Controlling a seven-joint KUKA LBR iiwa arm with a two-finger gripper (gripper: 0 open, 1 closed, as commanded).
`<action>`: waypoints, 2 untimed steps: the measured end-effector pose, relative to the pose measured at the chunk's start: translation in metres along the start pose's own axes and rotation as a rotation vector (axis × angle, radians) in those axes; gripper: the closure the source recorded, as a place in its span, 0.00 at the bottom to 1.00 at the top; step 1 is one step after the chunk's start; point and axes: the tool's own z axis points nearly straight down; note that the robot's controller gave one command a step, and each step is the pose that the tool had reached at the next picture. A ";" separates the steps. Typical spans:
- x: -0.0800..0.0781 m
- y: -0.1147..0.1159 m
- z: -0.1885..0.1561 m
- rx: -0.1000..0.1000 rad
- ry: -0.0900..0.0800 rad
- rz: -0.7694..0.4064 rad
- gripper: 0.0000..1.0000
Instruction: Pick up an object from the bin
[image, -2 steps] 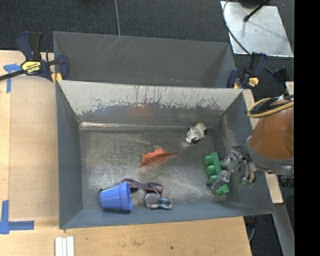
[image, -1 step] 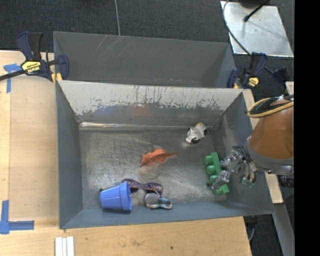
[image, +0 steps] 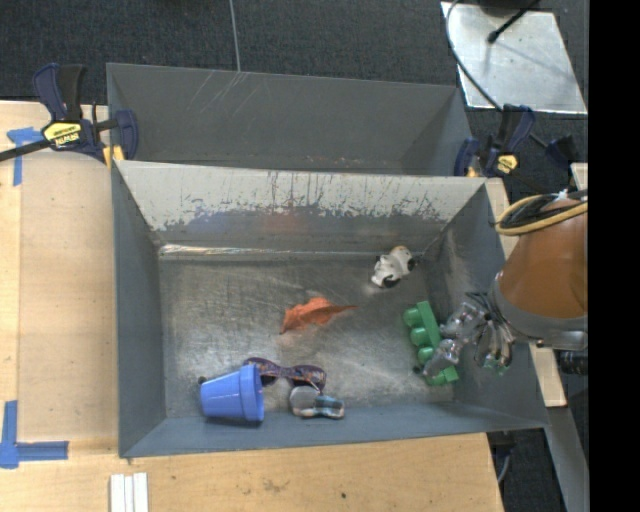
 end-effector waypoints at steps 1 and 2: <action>0.001 0.000 -0.005 0.000 -0.002 0.000 1.00; 0.001 0.000 -0.012 0.001 -0.003 -0.002 1.00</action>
Offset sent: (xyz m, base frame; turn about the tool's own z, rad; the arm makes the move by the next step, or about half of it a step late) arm -0.0001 0.0000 0.0275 0.0000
